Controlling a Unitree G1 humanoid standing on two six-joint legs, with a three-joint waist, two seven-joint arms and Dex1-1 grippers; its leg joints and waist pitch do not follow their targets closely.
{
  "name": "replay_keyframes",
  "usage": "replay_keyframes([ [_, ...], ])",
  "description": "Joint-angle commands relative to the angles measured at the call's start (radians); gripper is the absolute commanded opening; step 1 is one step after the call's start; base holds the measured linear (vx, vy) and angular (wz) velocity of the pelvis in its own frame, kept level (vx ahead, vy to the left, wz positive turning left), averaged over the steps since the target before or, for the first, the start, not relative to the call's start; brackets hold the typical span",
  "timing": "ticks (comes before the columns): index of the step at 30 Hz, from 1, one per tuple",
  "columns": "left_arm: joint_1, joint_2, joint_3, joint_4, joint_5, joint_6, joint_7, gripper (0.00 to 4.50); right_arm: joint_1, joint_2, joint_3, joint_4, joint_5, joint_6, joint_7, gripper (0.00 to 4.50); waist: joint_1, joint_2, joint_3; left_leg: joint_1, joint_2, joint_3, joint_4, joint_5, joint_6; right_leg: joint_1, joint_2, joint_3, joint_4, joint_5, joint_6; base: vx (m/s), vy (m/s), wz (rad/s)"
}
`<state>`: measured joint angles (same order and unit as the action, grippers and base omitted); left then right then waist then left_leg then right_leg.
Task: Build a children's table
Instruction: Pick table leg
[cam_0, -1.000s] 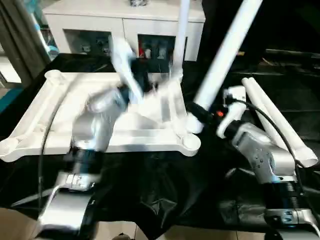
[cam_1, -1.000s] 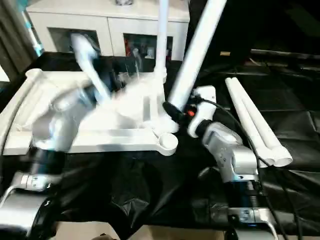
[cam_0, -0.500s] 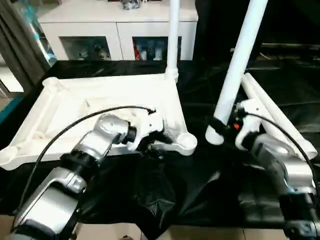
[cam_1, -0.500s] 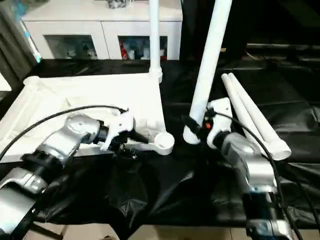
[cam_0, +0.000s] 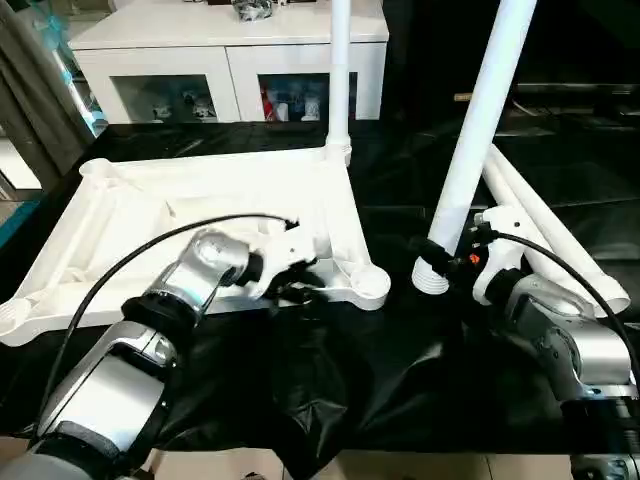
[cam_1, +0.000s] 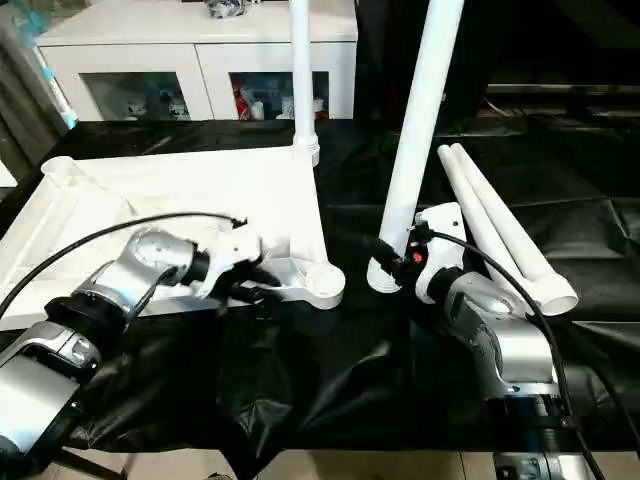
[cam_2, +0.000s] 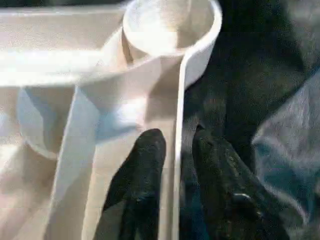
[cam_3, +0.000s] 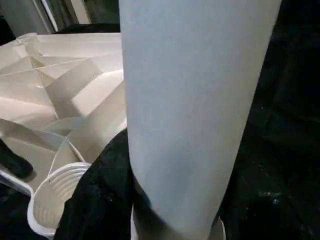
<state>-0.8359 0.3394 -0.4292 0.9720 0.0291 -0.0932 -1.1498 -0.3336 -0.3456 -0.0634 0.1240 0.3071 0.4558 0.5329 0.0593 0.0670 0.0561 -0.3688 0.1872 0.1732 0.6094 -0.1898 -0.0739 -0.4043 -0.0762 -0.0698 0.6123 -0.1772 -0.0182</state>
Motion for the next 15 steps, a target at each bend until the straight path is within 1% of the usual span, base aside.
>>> replay_keyframes([
  [1,-0.021,0.011,0.008,0.017,0.018,-0.016,0.005,0.83,-0.002,-0.002,0.011,-0.024,-0.002,0.001,0.003,1.89,0.003,-0.004,-0.081,0.003,0.024,-0.011,-0.063,-0.136,0.061,0.072,-0.060,0.041,-0.072,-0.132,-0.232,0.000,0.000,0.00],
  [4,-0.019,0.017,0.013,0.025,0.017,-0.020,0.006,0.57,-0.007,-0.001,0.014,-0.020,-0.003,0.000,0.006,1.89,0.003,-0.004,-0.080,0.004,0.026,-0.011,-0.064,-0.143,0.058,0.071,-0.061,0.041,-0.071,-0.135,-0.235,0.000,0.000,0.00],
  [5,-0.019,0.017,0.014,0.026,0.016,-0.021,0.006,0.57,-0.007,-0.001,0.014,-0.020,-0.003,0.000,0.007,1.89,0.002,-0.014,-0.080,0.002,0.025,-0.010,-0.064,-0.141,0.060,0.072,-0.061,0.042,-0.072,-0.136,-0.234,0.000,0.000,0.00],
  [6,-0.017,0.021,0.020,0.027,0.013,-0.023,0.004,0.38,-0.011,0.000,0.017,-0.018,-0.003,-0.001,0.009,1.89,0.004,-0.011,-0.080,0.003,0.026,-0.010,-0.064,-0.139,0.061,0.071,-0.062,0.042,-0.072,-0.145,-0.233,0.000,0.000,0.00],
  [8,-0.017,0.022,0.032,0.033,0.004,-0.025,-0.005,0.19,-0.014,0.000,0.021,-0.016,-0.004,-0.001,0.014,1.89,0.004,-0.009,-0.079,0.002,0.026,-0.010,-0.064,-0.136,0.062,0.071,-0.062,0.042,-0.072,-0.147,-0.231,0.000,0.000,0.00],
  [9,-0.017,0.021,0.044,0.041,-0.002,-0.033,-0.015,0.14,-0.016,0.000,0.025,-0.015,-0.005,0.001,0.020,1.89,0.004,-0.010,-0.079,0.002,0.025,-0.010,-0.064,-0.134,0.063,0.071,-0.062,0.042,-0.072,-0.147,-0.231,0.000,0.000,0.00],
  [10,-0.017,0.021,0.044,0.041,-0.002,-0.033,-0.015,0.07,-0.016,0.000,0.025,-0.015,-0.005,0.001,0.020,1.89,0.004,-0.015,-0.080,0.000,0.025,-0.010,-0.064,-0.124,0.067,0.073,-0.063,0.042,-0.069,-0.141,-0.230,0.000,0.000,0.00],
  [11,-0.013,0.019,0.063,0.042,-0.017,-0.038,-0.044,0.02,-0.017,0.000,0.032,-0.014,-0.007,0.002,0.027,1.89,0.004,-0.017,-0.081,0.000,0.026,-0.010,-0.064,-0.117,0.069,0.073,-0.063,0.042,-0.069,-0.135,-0.231,0.000,0.000,0.00],
  [15,-0.002,0.014,0.081,0.029,-0.041,-0.034,-0.072,0.00,-0.018,0.000,0.040,-0.010,-0.007,0.001,0.036,1.89,0.003,-0.014,-0.082,0.000,0.026,-0.009,-0.062,-0.101,0.081,0.071,-0.063,0.043,-0.066,-0.103,-0.243,0.000,0.000,0.00],
])
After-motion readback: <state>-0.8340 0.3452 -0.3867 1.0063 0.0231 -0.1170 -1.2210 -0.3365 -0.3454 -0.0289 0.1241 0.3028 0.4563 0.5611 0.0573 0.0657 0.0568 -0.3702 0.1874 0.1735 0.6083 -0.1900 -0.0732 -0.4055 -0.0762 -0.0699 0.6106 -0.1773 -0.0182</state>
